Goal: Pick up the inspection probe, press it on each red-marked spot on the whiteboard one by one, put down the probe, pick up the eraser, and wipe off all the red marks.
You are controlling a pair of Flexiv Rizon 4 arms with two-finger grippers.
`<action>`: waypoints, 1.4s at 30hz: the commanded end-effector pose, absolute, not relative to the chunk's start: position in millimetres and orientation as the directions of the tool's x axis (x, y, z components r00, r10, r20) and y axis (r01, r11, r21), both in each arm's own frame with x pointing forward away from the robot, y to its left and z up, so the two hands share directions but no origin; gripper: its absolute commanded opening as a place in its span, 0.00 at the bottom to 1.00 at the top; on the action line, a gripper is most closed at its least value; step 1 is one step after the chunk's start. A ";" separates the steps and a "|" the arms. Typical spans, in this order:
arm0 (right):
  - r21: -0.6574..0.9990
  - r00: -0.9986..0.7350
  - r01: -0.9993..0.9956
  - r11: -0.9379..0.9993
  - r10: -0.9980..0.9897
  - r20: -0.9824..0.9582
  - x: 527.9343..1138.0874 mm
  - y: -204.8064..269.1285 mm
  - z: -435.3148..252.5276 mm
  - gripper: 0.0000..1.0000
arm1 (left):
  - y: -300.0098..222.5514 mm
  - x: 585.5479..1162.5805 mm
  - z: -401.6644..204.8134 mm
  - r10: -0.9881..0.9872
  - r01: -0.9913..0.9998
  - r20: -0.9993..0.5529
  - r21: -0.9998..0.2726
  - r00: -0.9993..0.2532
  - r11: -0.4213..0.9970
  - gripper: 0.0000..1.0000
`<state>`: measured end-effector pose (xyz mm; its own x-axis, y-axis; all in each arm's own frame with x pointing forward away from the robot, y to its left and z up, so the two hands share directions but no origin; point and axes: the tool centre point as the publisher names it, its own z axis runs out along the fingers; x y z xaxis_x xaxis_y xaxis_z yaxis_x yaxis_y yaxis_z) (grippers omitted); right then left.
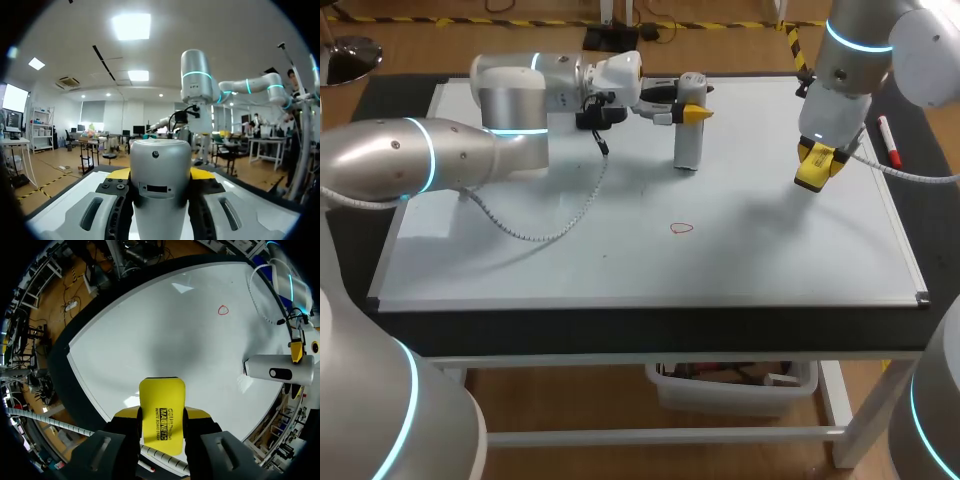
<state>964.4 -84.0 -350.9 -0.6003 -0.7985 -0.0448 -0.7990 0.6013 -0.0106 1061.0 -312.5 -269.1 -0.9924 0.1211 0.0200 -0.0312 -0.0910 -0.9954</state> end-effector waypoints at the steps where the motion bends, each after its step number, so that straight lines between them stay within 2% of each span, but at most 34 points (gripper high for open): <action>1: -0.011 -0.599 -0.800 0.600 -0.800 -0.042 965.1 -84.6 -350.3 0.00 | -314.0 1066.7 -275.1 0.135 -0.034 0.020 -0.994 -0.991 -0.102 0.00; 33: -0.011 -0.599 -0.800 0.600 -0.800 -0.042 965.1 -84.6 -350.3 0.00 | -306.0 1065.0 -281.3 0.131 -0.039 0.030 -0.997 -0.991 -0.069 0.00; 42: -0.011 -0.599 -0.800 0.600 -0.800 -0.042 965.1 -84.6 -350.3 0.00 | -296.2 1062.9 -261.8 0.121 -0.025 0.015 -0.996 -0.992 -0.085 0.00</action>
<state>964.4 -84.1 -350.9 -0.6004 -0.7984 -0.0447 -0.7989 0.6014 -0.0105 1066.9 -301.5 -269.1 -0.9917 0.1274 0.0155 -0.0278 -0.0948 -0.9951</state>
